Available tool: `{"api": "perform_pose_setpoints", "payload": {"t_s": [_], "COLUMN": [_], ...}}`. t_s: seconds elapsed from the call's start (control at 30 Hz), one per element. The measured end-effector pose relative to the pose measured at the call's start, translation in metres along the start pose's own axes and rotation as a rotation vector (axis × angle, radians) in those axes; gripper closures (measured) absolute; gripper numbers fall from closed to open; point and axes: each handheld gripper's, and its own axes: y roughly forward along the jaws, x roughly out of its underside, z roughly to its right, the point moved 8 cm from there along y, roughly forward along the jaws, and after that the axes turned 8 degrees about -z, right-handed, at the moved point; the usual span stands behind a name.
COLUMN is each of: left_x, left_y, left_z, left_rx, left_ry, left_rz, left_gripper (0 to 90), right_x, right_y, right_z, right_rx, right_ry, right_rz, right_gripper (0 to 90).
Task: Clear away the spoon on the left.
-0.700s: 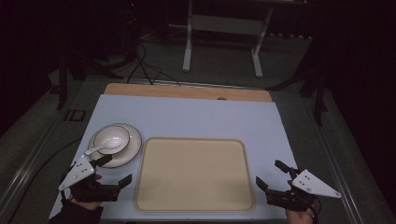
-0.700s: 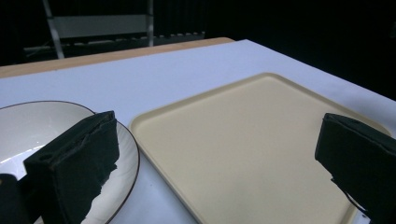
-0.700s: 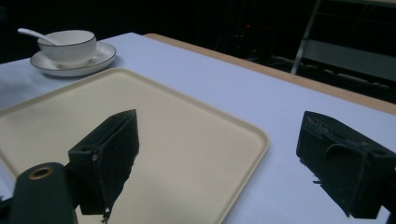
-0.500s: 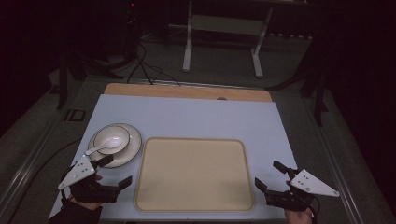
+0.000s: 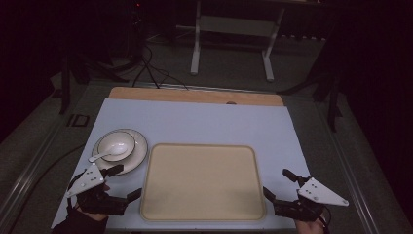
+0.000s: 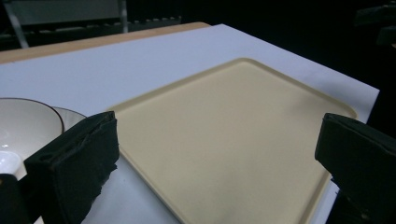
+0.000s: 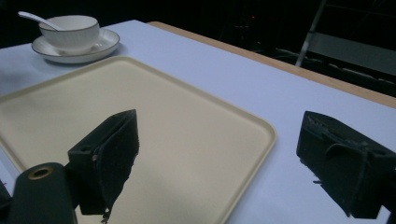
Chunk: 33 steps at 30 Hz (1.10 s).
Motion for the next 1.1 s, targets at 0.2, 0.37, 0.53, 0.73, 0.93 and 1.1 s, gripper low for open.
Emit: {"api": "perform_pose_setpoints", "payload": {"t_s": [0.2, 0.37, 0.53, 0.73, 0.93, 1.1], "left_x": [-0.005, -0.018, -0.025, -0.037, -0.048, -0.056], "left_y": [0.001, 0.0, -0.005, -0.014, -0.021, -0.028], "left_z": [0.01, 0.018, 0.019, 0.016, 0.015, 0.012], "left_rx": [0.031, 0.062, 0.052, 0.041, 0.026, 0.006], "left_ry": [0.036, 0.053, 0.074, 0.094, 0.115, 0.134], "left_rz": [-0.043, -0.039, -0.038, -0.037, -0.044, -0.061], "left_gripper": [0.4, 0.5, 0.6, 1.1, 1.1, 1.3], "right_x": [-0.002, -0.002, -0.002, -0.003, -0.002, -0.002], "right_y": [0.0, 0.0, -0.001, -0.001, 0.0, 0.001], "right_z": [-0.003, -0.004, -0.005, -0.005, -0.004, -0.004], "right_rx": [-0.017, -0.02, -0.021, -0.024, -0.021, -0.021], "right_ry": [-0.005, -0.007, -0.008, -0.009, -0.002, -0.003], "right_rz": [0.009, 0.014, 0.019, 0.021, 0.018, 0.014], "right_gripper": [12.9, 12.9, 12.9, 12.9, 12.9, 12.9]}}
